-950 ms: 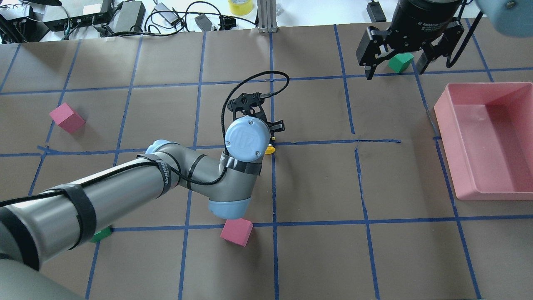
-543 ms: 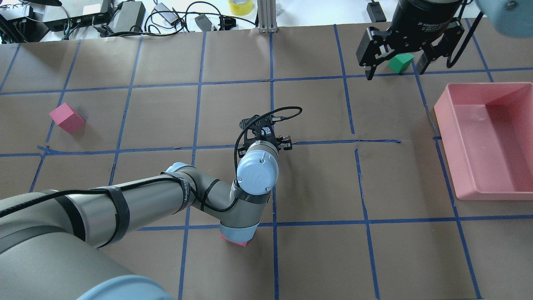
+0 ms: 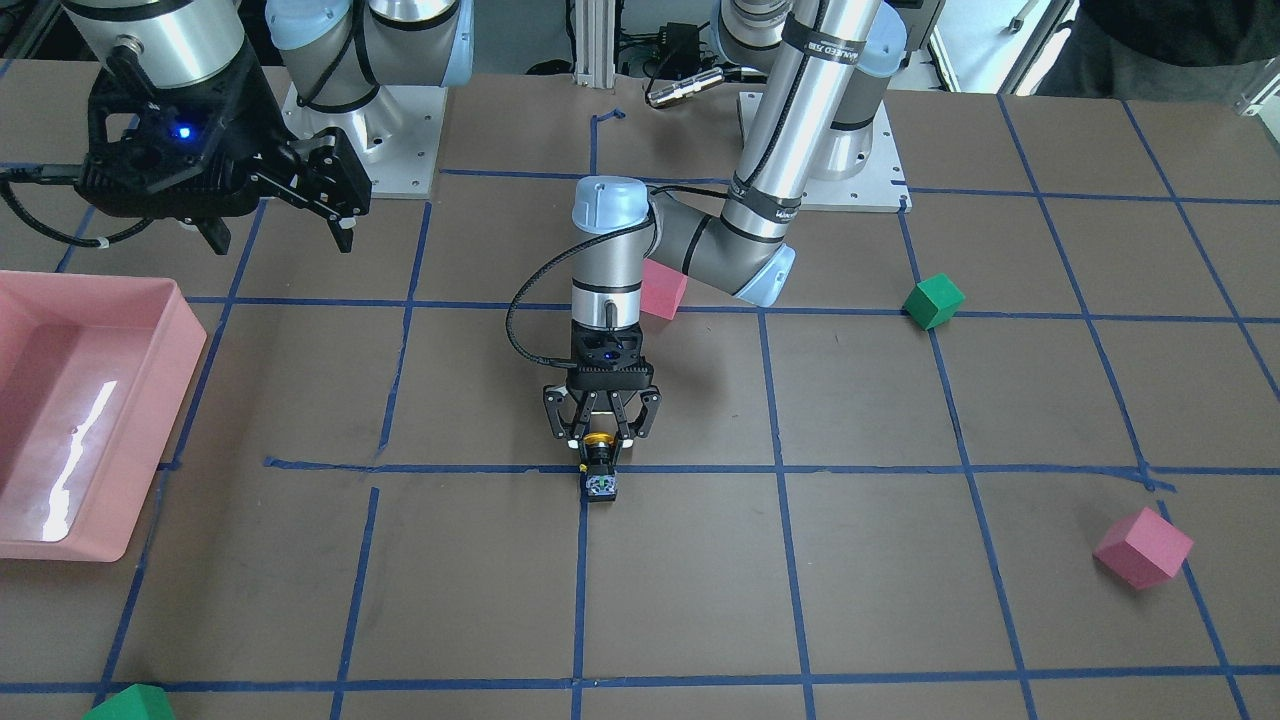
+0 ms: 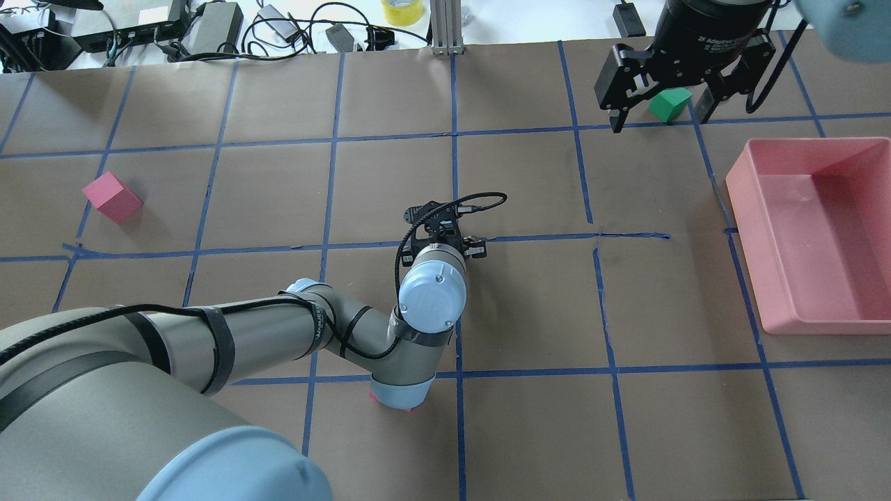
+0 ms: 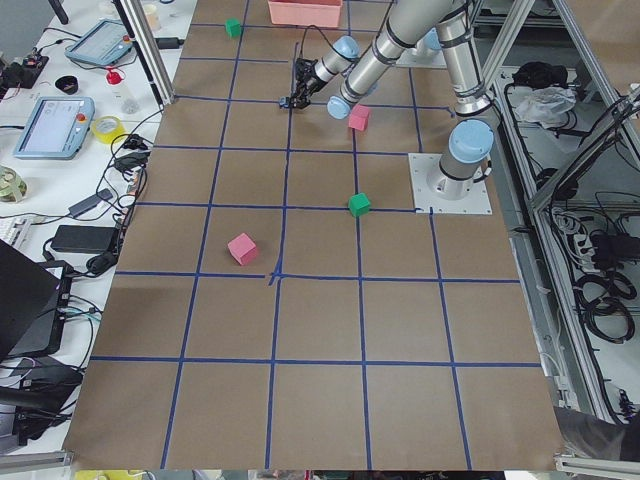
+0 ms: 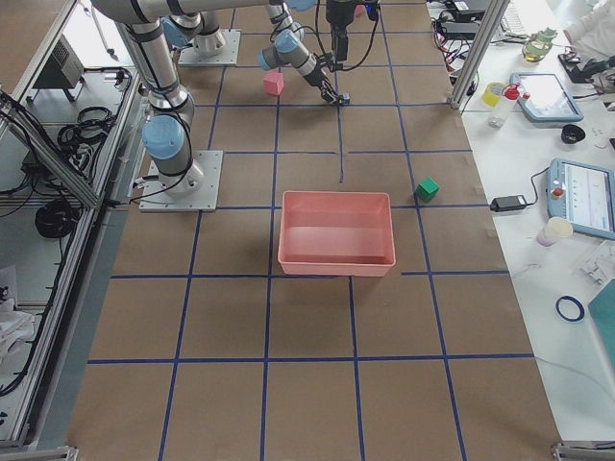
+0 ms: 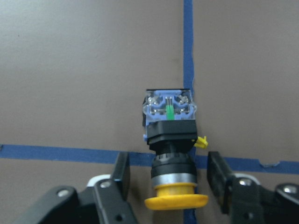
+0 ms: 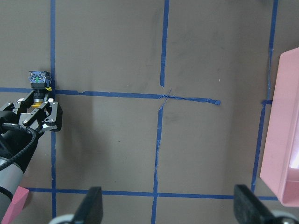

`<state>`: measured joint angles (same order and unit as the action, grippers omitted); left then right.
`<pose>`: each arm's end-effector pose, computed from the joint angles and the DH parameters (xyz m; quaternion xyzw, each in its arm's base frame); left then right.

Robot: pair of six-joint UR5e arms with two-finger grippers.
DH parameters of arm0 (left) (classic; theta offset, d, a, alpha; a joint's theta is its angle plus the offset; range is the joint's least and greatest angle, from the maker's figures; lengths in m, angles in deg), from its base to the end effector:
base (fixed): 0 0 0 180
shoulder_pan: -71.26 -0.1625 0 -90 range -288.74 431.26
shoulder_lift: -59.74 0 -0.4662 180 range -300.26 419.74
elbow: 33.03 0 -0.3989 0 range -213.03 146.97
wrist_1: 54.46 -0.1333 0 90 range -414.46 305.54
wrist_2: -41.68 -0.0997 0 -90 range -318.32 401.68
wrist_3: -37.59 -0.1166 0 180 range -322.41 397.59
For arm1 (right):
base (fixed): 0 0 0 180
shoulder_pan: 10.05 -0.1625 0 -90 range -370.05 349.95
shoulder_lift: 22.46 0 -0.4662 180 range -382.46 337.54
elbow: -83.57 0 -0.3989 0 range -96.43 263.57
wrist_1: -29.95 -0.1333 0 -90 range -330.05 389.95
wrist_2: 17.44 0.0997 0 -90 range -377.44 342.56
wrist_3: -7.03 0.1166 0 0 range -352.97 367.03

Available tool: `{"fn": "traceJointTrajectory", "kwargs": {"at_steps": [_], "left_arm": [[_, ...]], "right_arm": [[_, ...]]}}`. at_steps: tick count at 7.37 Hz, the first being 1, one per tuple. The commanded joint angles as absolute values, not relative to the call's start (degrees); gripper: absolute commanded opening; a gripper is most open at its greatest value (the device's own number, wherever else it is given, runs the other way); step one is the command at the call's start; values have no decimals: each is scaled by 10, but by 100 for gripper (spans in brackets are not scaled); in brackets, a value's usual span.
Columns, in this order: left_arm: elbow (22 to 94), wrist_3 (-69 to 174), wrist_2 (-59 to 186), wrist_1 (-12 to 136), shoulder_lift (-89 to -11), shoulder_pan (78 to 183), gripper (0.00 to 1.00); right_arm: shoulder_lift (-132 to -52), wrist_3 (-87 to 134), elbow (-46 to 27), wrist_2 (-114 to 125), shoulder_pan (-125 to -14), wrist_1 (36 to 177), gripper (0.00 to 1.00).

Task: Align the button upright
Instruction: 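Lift the button with the left gripper and rotate it yellow cap up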

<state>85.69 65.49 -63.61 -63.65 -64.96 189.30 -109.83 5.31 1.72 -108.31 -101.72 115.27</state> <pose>-0.3681 -0.4730 0.1561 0.0397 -0.9433 0.3282 0.0309 0.1466 -0.5158 0.5515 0.0295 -0.9995 0.0073 0.0076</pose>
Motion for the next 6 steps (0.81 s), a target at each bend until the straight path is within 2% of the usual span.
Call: {"fn": "traceJointTrajectory", "kwargs": {"at_steps": [1, 3, 6], "left_arm": [[854, 653, -636, -634, -638, 1893, 0], [810, 654, -629, -575, -616, 1870, 0], [692, 794, -485, -225, -549, 1793, 0]], "right_arm": [[-1098, 54, 17, -1081, -1017, 1152, 100], [-1097, 56, 17, -1080, -1017, 1152, 100], [-1098, 57, 17, -1079, -1017, 1152, 100]]}}
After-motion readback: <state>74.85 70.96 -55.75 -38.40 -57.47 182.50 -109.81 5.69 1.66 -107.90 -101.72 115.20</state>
